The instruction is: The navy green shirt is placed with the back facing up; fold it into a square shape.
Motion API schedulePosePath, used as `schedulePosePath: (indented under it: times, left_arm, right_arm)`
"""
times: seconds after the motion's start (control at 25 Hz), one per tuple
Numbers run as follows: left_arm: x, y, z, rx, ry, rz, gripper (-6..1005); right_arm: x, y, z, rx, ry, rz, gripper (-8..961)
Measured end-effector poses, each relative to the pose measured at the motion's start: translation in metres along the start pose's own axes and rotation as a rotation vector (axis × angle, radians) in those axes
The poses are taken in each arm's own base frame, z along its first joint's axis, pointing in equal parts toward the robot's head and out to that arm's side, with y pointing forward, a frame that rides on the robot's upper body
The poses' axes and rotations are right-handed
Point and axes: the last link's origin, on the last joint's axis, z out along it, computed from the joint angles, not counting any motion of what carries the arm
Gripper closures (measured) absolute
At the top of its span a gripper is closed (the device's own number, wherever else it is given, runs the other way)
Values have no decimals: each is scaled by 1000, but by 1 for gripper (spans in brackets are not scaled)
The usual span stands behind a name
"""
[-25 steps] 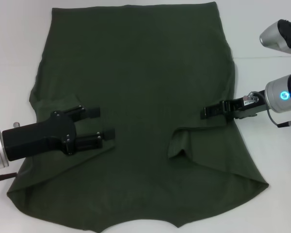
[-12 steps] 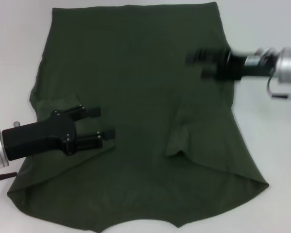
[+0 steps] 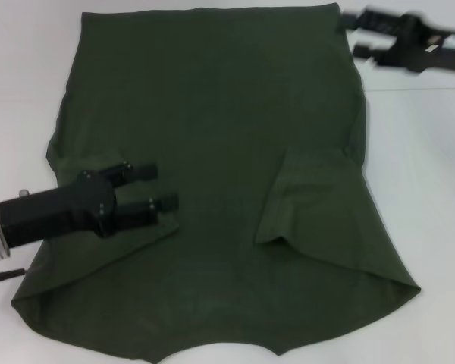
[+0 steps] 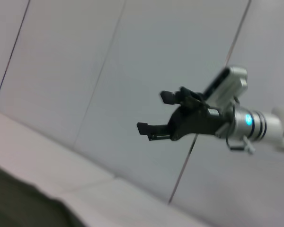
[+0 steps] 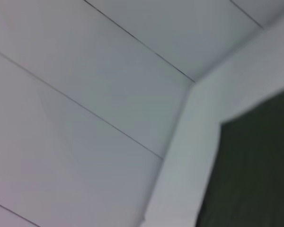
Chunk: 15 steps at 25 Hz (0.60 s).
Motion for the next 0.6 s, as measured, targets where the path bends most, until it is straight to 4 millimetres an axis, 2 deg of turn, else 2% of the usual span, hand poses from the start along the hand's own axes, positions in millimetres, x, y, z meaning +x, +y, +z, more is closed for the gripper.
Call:
schedulePosePath:
  times: [0.16,0.36,0.48,0.52,0.6]
  left_arm:
    - [20,1,-7,-25,46,-96,138]
    - [47,-2,-27,-38,1,-304,138]
    - [58,-3,-45,-9,-73,-428,138]
    - [61,-5,-60,34,-151,-515,138]
    - [61,-6,-66,57,-185,-549,138]
  right_arm:
    - [-10,7,-22,-26,26,-56,23]
    - [2,6,-40,0,183,-106,22]
    - [9,4,-44,10,251,-102,26]
    - [10,4,-44,16,271,-102,28]
    - [11,5,-42,35,318,-106,30]
